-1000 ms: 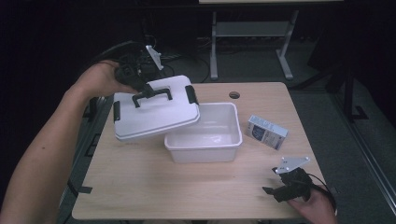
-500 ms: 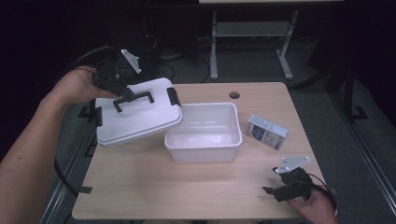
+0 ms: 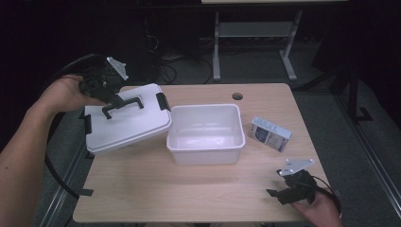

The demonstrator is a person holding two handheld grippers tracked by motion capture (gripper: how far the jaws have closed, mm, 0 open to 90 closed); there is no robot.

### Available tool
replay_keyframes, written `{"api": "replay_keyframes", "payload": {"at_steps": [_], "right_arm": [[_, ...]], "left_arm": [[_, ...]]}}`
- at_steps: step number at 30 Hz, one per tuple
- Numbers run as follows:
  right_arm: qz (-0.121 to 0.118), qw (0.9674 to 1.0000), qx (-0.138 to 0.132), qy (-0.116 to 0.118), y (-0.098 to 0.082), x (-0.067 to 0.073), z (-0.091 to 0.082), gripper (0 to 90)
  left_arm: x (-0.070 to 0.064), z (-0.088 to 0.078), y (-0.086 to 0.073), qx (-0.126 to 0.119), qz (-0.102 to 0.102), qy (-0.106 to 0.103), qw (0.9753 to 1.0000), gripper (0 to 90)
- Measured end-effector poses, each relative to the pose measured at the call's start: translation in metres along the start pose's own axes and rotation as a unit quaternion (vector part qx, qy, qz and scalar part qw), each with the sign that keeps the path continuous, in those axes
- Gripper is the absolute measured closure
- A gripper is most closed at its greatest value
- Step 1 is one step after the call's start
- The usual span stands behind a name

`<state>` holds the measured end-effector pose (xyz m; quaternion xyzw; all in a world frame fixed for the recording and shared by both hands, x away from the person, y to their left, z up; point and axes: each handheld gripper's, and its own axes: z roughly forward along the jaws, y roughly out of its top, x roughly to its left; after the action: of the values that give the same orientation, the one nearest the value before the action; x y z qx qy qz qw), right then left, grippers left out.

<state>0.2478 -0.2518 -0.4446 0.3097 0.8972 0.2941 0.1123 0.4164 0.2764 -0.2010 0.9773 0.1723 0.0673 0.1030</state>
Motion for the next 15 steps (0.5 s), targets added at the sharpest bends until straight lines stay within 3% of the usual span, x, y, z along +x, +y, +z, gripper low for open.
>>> {"api": "replay_keyframes", "payload": {"at_steps": [15], "right_arm": [[-0.001, 1.0000, 0.002, -0.001, -0.001, 0.000, -0.001, 21.3]], "left_arm": [[0.005, 0.021, -0.028, 0.012, -0.022, -0.007, 0.9997, 84.8]]}}
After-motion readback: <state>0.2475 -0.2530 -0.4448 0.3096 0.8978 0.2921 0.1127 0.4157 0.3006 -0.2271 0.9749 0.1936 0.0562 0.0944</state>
